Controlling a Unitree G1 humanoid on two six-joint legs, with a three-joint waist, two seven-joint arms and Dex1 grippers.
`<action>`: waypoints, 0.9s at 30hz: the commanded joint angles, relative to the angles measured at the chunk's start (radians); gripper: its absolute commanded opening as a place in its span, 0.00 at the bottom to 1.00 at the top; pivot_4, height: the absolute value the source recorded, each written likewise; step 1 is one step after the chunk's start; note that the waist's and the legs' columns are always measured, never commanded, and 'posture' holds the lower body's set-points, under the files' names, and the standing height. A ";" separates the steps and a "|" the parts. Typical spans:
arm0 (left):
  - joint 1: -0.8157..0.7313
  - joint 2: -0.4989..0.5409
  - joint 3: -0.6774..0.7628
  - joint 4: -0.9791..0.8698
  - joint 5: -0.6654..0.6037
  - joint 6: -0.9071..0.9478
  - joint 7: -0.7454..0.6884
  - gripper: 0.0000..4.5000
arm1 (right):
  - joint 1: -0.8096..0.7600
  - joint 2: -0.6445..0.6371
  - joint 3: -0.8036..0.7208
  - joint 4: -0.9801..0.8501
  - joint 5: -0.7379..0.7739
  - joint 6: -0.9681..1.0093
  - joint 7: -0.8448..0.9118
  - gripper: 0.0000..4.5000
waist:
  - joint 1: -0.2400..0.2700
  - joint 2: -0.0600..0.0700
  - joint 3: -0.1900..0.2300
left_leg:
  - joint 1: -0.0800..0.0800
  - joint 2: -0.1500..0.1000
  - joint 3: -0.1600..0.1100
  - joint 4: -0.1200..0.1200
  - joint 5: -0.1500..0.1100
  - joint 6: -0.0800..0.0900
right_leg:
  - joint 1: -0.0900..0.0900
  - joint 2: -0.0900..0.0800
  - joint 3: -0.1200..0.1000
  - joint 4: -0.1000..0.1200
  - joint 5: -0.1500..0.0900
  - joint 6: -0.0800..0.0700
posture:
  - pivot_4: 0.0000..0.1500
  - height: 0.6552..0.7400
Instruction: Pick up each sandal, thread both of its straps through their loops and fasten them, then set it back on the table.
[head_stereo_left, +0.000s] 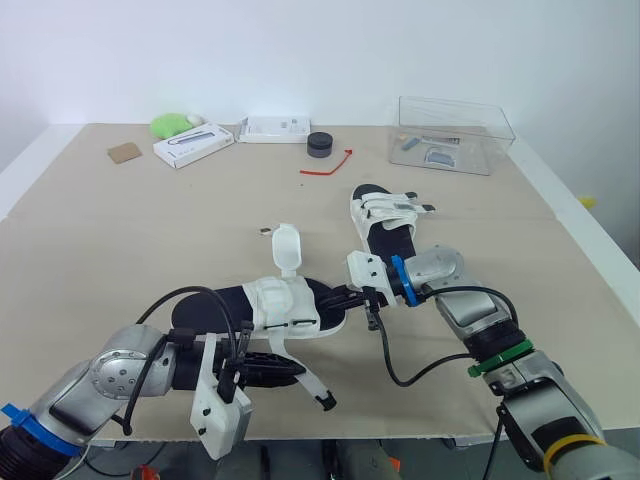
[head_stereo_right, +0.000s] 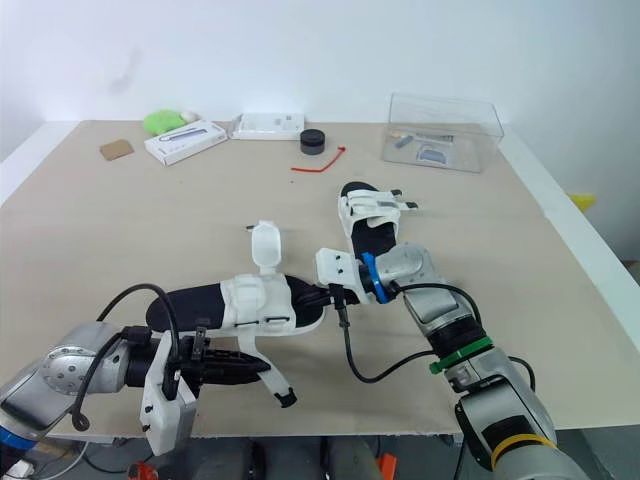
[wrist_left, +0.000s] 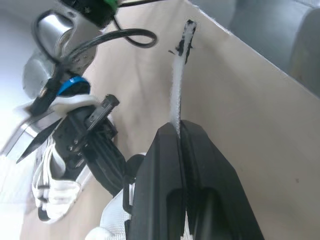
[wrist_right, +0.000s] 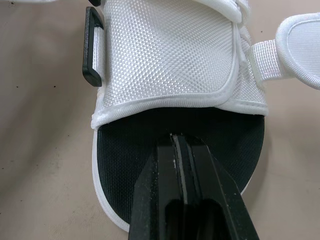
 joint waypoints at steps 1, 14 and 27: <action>0.031 -0.026 0.055 -0.039 -0.083 0.075 0.028 0.01 | 0.011 -0.007 0.031 0.044 -0.051 0.006 0.008 0.00 | 0.000 0.000 0.000 | 0.000 0.000 0.000 0.000 0.000 0.000 | 0.000 0.000 0.000 0.000 0.000 0.000 | 1.00 1.00; -0.081 -0.189 0.169 -0.034 -0.567 0.733 0.108 0.01 | 0.014 -0.011 0.027 0.045 -0.052 0.001 0.004 0.00 | 0.001 0.000 0.000 | 0.004 0.000 0.000 0.000 0.000 0.000 | 0.003 0.002 0.000 0.000 0.000 0.001 | 1.00 1.00; -0.316 -0.252 0.314 -0.001 -0.918 1.233 0.228 0.01 | 0.017 -0.014 0.024 0.043 -0.055 -0.003 -0.008 0.00 | -0.001 -0.001 0.000 | 0.003 -0.001 -0.001 0.001 0.000 0.000 | 0.003 0.003 0.001 0.000 0.001 0.002 | 1.00 1.00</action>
